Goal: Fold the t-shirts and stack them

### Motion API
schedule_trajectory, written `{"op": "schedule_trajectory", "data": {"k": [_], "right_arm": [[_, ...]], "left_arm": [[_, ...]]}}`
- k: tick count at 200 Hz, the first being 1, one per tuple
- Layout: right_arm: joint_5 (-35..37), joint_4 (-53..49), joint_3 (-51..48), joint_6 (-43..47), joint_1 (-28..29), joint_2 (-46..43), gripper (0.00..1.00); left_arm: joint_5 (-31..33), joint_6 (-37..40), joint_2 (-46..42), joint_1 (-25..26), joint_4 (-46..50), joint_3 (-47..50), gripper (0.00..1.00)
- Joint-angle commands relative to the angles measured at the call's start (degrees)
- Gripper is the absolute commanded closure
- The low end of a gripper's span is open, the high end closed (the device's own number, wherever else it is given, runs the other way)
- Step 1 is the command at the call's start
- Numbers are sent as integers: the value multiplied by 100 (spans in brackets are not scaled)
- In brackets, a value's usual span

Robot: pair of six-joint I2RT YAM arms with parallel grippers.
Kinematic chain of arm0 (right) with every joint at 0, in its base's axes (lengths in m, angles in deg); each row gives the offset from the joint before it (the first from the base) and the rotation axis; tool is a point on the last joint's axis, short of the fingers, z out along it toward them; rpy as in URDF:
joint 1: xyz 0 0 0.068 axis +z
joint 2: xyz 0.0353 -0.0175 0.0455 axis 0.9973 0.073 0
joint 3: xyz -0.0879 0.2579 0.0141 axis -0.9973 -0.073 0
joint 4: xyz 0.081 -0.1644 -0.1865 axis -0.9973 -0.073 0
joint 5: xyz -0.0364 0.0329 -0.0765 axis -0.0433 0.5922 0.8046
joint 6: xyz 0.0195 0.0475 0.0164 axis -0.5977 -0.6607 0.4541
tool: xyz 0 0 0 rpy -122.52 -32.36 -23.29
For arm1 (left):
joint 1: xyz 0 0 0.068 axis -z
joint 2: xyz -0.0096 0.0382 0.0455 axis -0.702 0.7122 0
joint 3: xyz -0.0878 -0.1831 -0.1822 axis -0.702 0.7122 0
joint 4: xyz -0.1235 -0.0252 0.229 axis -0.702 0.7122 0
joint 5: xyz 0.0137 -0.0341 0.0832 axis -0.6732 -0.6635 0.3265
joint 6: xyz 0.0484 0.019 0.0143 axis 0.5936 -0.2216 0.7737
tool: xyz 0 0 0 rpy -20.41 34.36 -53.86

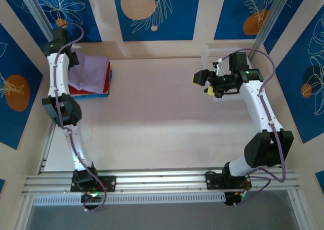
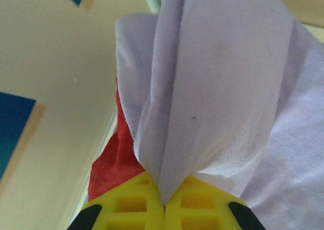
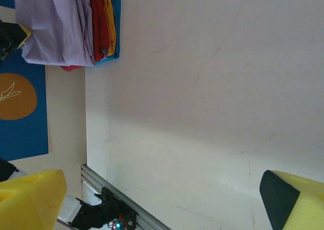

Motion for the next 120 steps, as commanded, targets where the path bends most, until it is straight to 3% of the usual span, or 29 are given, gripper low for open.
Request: {"op": "schedule_trajectory", "data": {"k": [1,29,41,45,62,87,120], "right_arm": [[-14,-370,148,149,44,24,1],[10,-425,130,170,40,-6,1],[9,-425,131,152,53,-13,1],[5,-425,126,149,57,-15,1],[14,-446,166,136,71,-22,1],[153,-495,180,139,77,-134,1],[564,-390,-89,242,53,-425,1]], "left_arm": [[-551,-418,57,-332,-207,-39,100],[-1243,-678,273,-665,-67,-13,99],[-1378,-715,391,-745,2,-17,58],[-1367,-732,429,-759,23,-15,50],[-1296,-724,566,-829,78,-17,40],[-1118,-760,474,-830,98,60,13],[-1106,-897,-593,-779,-751,1384,1]]}}
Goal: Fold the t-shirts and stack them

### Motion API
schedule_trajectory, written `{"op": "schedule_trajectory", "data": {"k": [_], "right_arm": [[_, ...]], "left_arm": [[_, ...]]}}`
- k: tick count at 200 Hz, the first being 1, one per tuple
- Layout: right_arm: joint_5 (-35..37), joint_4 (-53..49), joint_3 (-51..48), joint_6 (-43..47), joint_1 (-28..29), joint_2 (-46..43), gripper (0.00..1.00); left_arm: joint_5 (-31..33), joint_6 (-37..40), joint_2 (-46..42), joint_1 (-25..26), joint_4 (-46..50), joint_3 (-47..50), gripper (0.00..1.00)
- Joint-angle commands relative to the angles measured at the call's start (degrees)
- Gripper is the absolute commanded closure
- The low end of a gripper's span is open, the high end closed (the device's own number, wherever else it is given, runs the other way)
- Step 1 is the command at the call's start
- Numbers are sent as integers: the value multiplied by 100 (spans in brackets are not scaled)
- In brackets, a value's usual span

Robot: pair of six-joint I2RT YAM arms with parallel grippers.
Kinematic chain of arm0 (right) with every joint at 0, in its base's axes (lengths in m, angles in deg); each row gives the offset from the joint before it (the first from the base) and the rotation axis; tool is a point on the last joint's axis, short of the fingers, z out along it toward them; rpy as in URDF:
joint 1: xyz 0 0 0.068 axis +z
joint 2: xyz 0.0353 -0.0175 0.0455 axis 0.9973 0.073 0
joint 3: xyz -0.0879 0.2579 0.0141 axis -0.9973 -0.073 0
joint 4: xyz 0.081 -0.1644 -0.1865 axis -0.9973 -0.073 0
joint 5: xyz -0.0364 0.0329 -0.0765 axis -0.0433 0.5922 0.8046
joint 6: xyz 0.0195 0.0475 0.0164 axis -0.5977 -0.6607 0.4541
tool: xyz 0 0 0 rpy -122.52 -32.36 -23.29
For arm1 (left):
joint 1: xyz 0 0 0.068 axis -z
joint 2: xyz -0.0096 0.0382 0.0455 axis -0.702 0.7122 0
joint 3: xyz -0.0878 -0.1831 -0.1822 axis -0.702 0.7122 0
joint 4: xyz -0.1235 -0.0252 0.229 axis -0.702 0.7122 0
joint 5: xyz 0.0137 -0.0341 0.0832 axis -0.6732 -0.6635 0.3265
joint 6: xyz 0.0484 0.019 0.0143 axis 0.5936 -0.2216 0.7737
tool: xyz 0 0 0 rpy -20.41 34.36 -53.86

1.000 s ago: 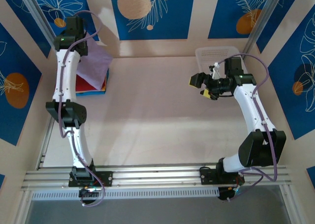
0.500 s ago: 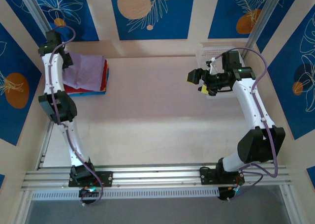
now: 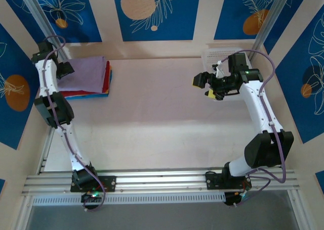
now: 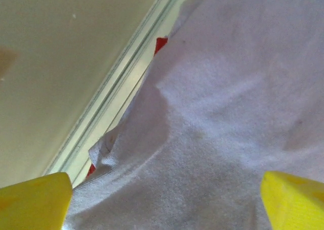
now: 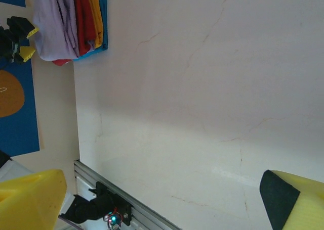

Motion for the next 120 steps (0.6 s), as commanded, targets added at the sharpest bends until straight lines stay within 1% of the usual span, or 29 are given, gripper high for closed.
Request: {"op": "schedule_trajectory", "data": {"k": [1,23,41,54,68,88,96,108,120], "right_arm": [[336,-42,-119,161,20,-370,1],[788,252,-516,266,-41,-631,1],[1237,824,-1028,355,-97,-907,1],[1598,1530,-1624,400,-128,-1258,1],[2045,2602,-2439,542,-136,-1697,1],[2708,3903,-3539,669,-141,-2250,1],[2941,4326,-3900,699,-147,-2378,1],[3198,4893,-4365,845,-158,-2483,1],[3485,5487,-4782,729,-181,-2478,1]], "left_arm": [[-68,-171,-931,31,-542,819,1],[-209,-302,-1878,146,-1254,1974,1],[-425,-377,-2618,316,-1601,2771,1],[-514,-323,-3184,491,-1888,3444,1],[-486,-207,-3879,709,-2233,4266,1],[-323,-85,-5020,1034,-3042,5670,1],[-263,-49,-5465,1141,-3319,6238,1],[-269,43,-6126,1279,-3980,7186,1],[-279,196,-6732,1435,-4675,8073,1]]}}
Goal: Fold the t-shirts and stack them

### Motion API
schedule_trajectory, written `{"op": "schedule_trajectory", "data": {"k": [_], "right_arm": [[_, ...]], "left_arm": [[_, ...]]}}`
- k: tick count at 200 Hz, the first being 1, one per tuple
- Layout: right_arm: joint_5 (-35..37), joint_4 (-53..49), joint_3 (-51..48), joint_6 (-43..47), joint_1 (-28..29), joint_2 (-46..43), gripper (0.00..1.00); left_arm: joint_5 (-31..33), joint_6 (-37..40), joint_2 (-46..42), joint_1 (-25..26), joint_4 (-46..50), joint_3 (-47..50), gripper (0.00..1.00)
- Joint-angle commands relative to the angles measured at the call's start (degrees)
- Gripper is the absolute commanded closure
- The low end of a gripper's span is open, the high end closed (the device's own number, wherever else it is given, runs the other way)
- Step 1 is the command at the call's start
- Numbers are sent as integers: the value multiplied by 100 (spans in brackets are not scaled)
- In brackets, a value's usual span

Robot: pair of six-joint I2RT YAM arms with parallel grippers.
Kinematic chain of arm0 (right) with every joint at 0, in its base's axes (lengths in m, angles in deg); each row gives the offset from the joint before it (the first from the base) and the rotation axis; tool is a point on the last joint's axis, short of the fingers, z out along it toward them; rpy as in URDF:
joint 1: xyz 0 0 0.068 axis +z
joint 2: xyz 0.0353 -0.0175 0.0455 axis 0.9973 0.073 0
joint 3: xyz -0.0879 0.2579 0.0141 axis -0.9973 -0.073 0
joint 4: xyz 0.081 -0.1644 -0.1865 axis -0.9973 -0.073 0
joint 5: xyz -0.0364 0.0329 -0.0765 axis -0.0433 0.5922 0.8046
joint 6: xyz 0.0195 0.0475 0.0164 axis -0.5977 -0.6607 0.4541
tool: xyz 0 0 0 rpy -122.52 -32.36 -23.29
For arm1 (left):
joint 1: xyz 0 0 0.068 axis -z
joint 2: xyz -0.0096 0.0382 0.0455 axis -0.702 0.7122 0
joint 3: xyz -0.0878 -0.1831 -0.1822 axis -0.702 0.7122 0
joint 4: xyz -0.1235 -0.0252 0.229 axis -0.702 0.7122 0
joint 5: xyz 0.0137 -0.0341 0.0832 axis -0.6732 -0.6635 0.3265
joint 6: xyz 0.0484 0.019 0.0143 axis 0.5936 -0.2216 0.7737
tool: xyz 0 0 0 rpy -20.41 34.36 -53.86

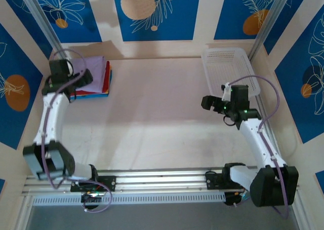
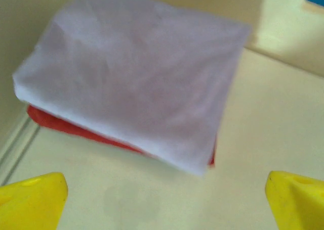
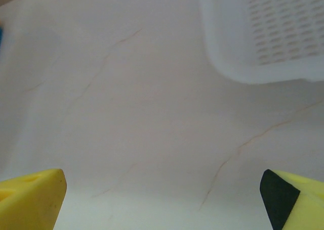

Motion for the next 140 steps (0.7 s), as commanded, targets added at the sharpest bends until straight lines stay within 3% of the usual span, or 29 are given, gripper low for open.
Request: {"op": "schedule_trajectory", "data": {"k": [1,30,65,101,140], "right_arm": [[929,1909,-664,155,-50,-97,1],[977,3179,-1347,366,-97,166,1],[1245,4713,-1927,631,-100,661,1],[1006,5805,-2284,772,-113,1153,1],[785,6248,-2334,936,-139,1515,1]], "left_arm": [[51,326,-898,169,-1479,1489,1],[177,545,-2088,372,-2739,3306,1],[75,926,-2654,453,-3489,4446,0],[50,969,-2307,562,-5258,5344,0],[328,971,-991,758,-7210,5768,1]]}}
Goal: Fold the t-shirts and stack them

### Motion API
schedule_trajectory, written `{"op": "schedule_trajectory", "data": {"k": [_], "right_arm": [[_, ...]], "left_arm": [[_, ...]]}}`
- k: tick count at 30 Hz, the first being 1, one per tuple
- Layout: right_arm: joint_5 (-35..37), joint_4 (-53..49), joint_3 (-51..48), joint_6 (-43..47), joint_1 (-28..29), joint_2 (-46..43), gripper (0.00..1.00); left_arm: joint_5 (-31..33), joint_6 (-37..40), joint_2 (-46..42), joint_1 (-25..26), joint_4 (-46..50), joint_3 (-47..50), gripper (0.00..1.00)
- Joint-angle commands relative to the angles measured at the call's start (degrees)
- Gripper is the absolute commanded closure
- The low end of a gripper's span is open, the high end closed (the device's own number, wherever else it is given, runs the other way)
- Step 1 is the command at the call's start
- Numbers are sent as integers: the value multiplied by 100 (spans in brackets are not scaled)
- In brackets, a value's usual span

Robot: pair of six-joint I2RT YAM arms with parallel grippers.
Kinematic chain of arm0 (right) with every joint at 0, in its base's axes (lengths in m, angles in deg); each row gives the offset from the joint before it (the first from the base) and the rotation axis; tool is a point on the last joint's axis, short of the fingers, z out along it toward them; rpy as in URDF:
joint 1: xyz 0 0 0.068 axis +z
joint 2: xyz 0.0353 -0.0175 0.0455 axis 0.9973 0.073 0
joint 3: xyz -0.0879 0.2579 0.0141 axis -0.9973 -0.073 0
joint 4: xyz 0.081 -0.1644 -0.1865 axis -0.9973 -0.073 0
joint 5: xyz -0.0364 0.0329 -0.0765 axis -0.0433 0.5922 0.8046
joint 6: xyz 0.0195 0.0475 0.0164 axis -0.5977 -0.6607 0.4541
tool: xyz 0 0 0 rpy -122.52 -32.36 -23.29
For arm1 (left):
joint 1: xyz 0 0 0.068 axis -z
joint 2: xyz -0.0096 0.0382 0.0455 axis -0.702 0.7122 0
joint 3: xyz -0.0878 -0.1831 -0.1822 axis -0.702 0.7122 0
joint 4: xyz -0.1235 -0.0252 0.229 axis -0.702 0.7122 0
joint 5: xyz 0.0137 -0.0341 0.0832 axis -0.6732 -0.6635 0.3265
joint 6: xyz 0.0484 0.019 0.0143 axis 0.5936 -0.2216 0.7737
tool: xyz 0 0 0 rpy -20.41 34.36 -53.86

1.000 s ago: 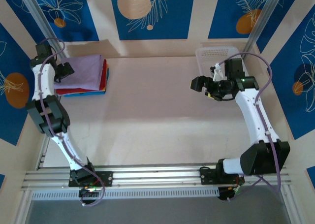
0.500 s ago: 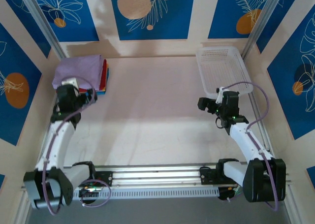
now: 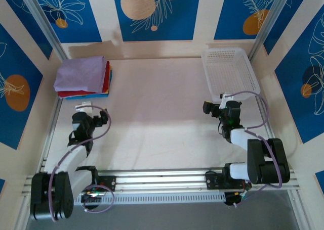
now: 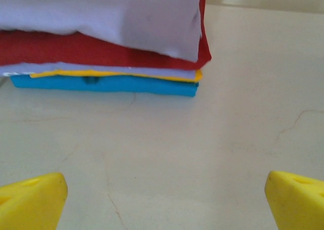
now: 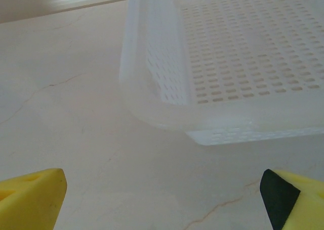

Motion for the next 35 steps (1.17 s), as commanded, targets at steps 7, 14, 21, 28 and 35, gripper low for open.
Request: {"op": "schedule_trajectory", "data": {"k": [7,14,21,28,35], "right_arm": [[-421,1591,-247,340,-99,506,1],[-396,1423,162,262,-148,1166,1],[-290,1308,243,363,-52,1183,1],[-282,1290,249,396,-17,1199,1],[-747,1190,297,452,-113,1177,1]], "left_arm": [[136,480,2142,372,-3441,110,1],[22,538,3026,413,-4173,66,1],[623,607,2999,615,-2815,-639,1],[634,632,3012,630,-2921,-610,0],[1069,412,2967,613,-3657,-149,1]]}}
